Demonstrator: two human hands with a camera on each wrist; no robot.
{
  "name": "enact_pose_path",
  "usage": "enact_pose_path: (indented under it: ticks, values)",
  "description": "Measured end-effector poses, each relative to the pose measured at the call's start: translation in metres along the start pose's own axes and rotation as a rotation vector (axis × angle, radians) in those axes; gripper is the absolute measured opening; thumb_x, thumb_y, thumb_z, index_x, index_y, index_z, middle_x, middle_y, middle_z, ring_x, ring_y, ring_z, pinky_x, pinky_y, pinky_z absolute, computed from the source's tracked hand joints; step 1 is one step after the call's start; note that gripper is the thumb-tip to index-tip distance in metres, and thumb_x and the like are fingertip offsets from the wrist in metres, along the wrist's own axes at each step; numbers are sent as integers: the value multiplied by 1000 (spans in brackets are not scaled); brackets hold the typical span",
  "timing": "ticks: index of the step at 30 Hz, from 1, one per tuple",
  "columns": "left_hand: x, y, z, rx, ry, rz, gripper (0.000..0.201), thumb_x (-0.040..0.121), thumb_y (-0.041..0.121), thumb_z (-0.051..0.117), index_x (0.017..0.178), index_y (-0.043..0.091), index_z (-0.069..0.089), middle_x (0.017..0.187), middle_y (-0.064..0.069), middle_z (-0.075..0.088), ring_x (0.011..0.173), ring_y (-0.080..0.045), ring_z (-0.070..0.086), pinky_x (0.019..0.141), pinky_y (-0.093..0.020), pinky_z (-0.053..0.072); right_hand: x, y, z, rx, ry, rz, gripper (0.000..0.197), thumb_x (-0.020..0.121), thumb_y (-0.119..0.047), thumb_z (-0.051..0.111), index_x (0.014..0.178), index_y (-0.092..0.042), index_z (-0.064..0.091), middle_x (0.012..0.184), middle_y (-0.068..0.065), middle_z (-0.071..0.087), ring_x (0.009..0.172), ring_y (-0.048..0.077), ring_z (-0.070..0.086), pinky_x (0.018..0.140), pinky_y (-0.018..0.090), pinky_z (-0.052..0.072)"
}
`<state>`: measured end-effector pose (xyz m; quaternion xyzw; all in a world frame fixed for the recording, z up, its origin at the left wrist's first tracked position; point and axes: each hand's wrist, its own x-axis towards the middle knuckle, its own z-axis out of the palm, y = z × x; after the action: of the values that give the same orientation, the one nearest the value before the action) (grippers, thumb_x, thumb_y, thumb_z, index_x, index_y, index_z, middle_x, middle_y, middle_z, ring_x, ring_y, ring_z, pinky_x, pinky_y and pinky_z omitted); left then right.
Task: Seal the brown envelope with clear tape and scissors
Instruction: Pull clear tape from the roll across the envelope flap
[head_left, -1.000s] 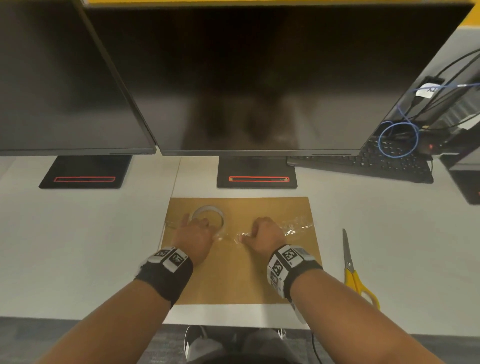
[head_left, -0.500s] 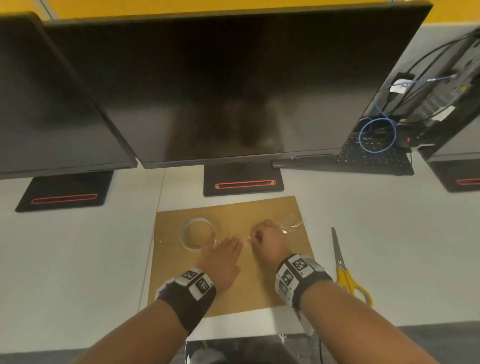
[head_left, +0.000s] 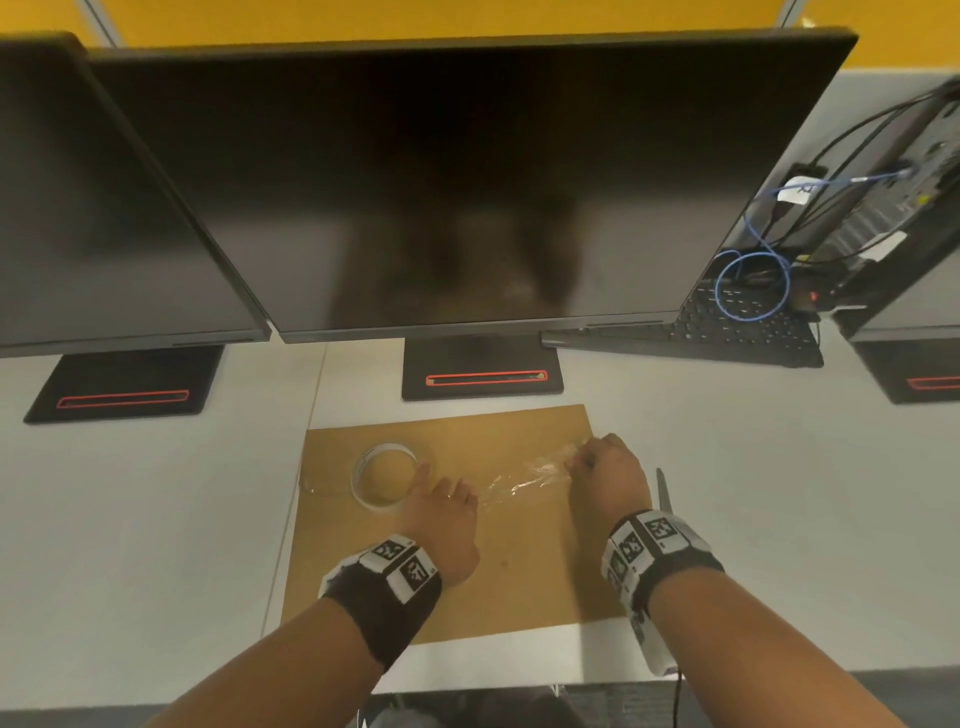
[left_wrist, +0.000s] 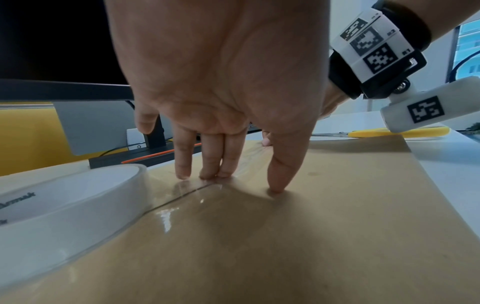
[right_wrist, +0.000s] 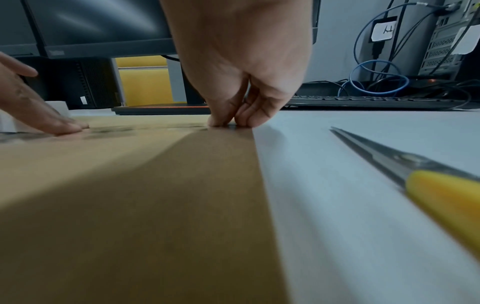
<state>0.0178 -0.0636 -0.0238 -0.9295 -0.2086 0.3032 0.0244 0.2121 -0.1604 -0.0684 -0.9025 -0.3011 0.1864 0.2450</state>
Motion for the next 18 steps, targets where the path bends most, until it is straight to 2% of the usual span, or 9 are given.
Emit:
enact_pose_path:
  ticks: [4, 7, 9, 12, 15, 18]
  values:
    - [7, 9, -6, 35, -27, -34, 66, 93, 49, 31, 145, 9, 33, 152, -11, 33, 137, -28, 31, 114, -60, -3, 0, 3, -2, -4, -30, -31, 12, 90, -14, 55, 86, -8, 64, 90, -2, 47, 86, 24, 57, 74, 28, 40]
    - [11, 16, -11, 24, -8, -59, 62, 93, 55, 31, 130, 11, 51, 134, -11, 53, 125, -27, 44, 112, -60, 5, 2, 5, -9, 25, -34, -19, 12, 89, -16, 56, 87, -9, 65, 88, -2, 48, 85, 23, 56, 74, 26, 38]
    - [14, 19, -13, 4, 30, -89, 59, 90, 56, 35, 125, 12, 53, 125, -8, 57, 117, -27, 49, 110, -59, 13, 4, 12, -20, 79, 37, 5, 12, 87, -21, 58, 87, -11, 66, 88, -1, 52, 83, 23, 57, 74, 27, 40]
    - [18, 20, -14, -92, 68, -114, 63, 87, 54, 45, 134, 13, 40, 135, -9, 44, 122, -28, 45, 112, -56, 14, 9, 30, -37, 96, 125, 23, 15, 85, -19, 63, 94, -8, 66, 96, 8, 56, 81, 22, 56, 74, 26, 40]
    - [22, 24, -15, -243, 135, -67, 64, 83, 39, 57, 137, 16, 31, 144, -9, 32, 130, -27, 36, 113, -52, 15, 12, 49, -43, 18, 56, 142, 33, 81, -29, 67, 108, -10, 59, 110, 10, 54, 94, 26, 57, 83, 33, 47]
    - [27, 37, -14, -306, 169, -2, 66, 84, 35, 54, 141, 17, 27, 153, -8, 20, 137, -27, 26, 114, -50, 15, 7, 59, -45, -23, 30, 195, 40, 82, -34, 65, 112, -10, 55, 116, 12, 52, 104, 31, 56, 88, 39, 49]
